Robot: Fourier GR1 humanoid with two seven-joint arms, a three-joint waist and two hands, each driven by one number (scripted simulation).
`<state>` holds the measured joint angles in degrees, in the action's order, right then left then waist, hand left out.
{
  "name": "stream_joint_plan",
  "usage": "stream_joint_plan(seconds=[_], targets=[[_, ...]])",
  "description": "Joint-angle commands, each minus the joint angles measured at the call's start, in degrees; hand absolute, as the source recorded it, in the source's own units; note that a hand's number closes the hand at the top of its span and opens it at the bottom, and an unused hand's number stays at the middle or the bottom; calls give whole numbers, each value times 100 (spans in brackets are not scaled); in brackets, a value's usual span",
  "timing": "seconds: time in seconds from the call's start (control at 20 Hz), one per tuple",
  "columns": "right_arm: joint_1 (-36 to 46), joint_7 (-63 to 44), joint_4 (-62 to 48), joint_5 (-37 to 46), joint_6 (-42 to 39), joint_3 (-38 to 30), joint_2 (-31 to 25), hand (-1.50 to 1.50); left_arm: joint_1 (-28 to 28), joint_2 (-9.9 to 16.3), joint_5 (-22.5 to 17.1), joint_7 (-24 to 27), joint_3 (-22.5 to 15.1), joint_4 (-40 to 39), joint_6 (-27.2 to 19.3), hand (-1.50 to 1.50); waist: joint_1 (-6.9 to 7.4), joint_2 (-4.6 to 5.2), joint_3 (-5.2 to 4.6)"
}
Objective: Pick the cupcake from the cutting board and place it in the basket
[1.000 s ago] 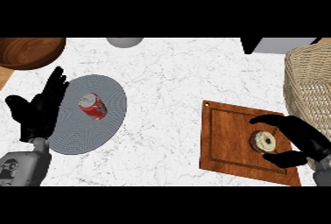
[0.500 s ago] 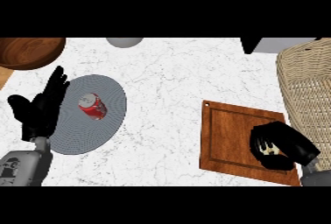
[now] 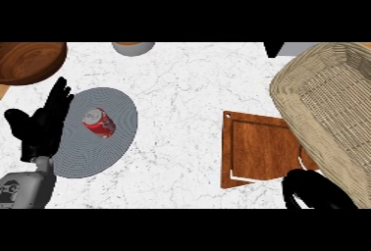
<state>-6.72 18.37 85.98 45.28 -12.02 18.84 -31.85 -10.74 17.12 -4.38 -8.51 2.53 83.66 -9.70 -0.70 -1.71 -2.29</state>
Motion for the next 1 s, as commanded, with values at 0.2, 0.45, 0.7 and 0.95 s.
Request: stream_joint_plan(seconds=[0.2,0.45,0.7,0.95], targets=[[-2305,1307,-370,674,2181,430,-150,150,111,44,-11,71,126,-11,-27,0,-298,107,251],[-3293,2729,123,-550,2786,71,-174,150,269,43,-1,20,89,180,16,0,-132,130,234],[-4433,2973,1311,-547,3484,106,-181,150,90,114,6,98,133,-42,195,0,-92,161,219],[-4890,1938,2957,-351,3298,-102,-381,150,276,-74,81,138,97,156,56,0,6,175,213]])
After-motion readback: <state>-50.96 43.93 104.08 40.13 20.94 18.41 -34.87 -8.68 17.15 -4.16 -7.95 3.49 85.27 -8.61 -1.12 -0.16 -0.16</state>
